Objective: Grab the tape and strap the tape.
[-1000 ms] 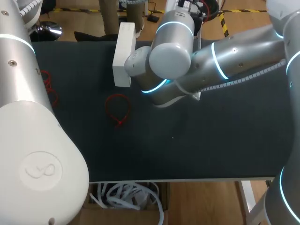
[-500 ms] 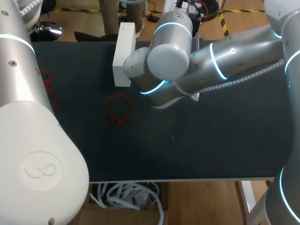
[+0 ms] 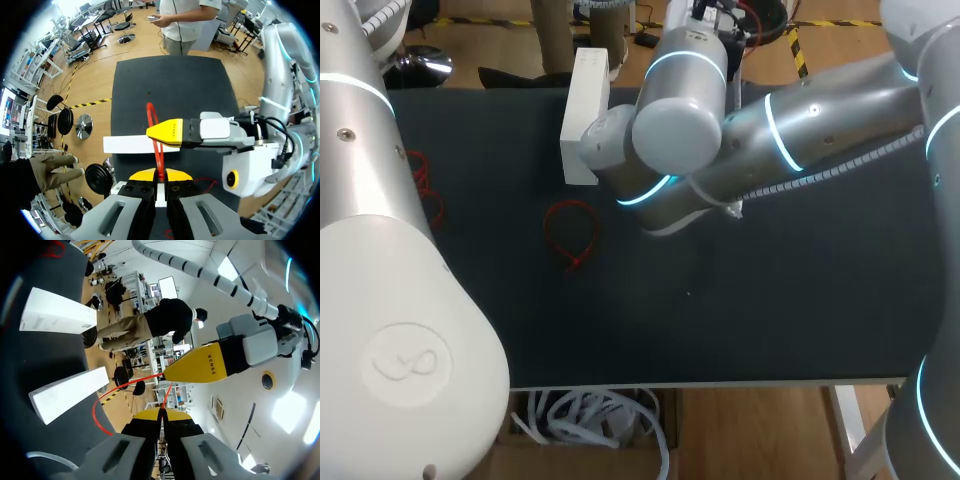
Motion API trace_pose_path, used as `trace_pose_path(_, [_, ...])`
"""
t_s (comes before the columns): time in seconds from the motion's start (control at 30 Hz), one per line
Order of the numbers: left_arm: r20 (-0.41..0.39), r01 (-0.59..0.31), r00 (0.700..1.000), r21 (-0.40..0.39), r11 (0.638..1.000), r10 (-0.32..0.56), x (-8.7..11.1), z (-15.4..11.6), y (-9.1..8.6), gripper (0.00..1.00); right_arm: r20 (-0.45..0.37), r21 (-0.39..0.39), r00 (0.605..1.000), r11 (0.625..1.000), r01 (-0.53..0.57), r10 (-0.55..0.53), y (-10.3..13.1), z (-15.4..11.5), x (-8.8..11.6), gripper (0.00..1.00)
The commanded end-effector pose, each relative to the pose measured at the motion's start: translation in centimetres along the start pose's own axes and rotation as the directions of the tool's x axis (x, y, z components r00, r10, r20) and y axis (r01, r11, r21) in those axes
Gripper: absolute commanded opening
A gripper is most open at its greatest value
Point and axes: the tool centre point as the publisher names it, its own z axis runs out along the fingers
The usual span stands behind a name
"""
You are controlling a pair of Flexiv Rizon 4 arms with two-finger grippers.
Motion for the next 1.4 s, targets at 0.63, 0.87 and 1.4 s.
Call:
trace_pose_path(0.63, [-0.004, 0.002, 1.000, -0.007, 1.000, -0.002, -0.1, -0.1, -0.2, 0.00, -0.022, -0.037, 1.000, 0.999, -0.002, 0.002, 1.1, -0.7, 0.0, 0.00])
trace_pose_path(0.87, [-0.004, 0.002, 1.000, -0.007, 1.000, -0.002, -0.1, -0.1, -0.2, 0.00, -0.031, -0.054, 1.000, 0.999, -0.005, 0.003, 1.7, -0.8, 0.3, 0.00])
trace_pose_path(1.4, [-0.004, 0.002, 1.000, -0.007, 1.000, -0.002, -0.1, -0.1, -0.2, 0.00, -0.027, -0.083, 1.000, 0.996, -0.018, 0.016, 2.3, -0.7, 0.0, 0.00])
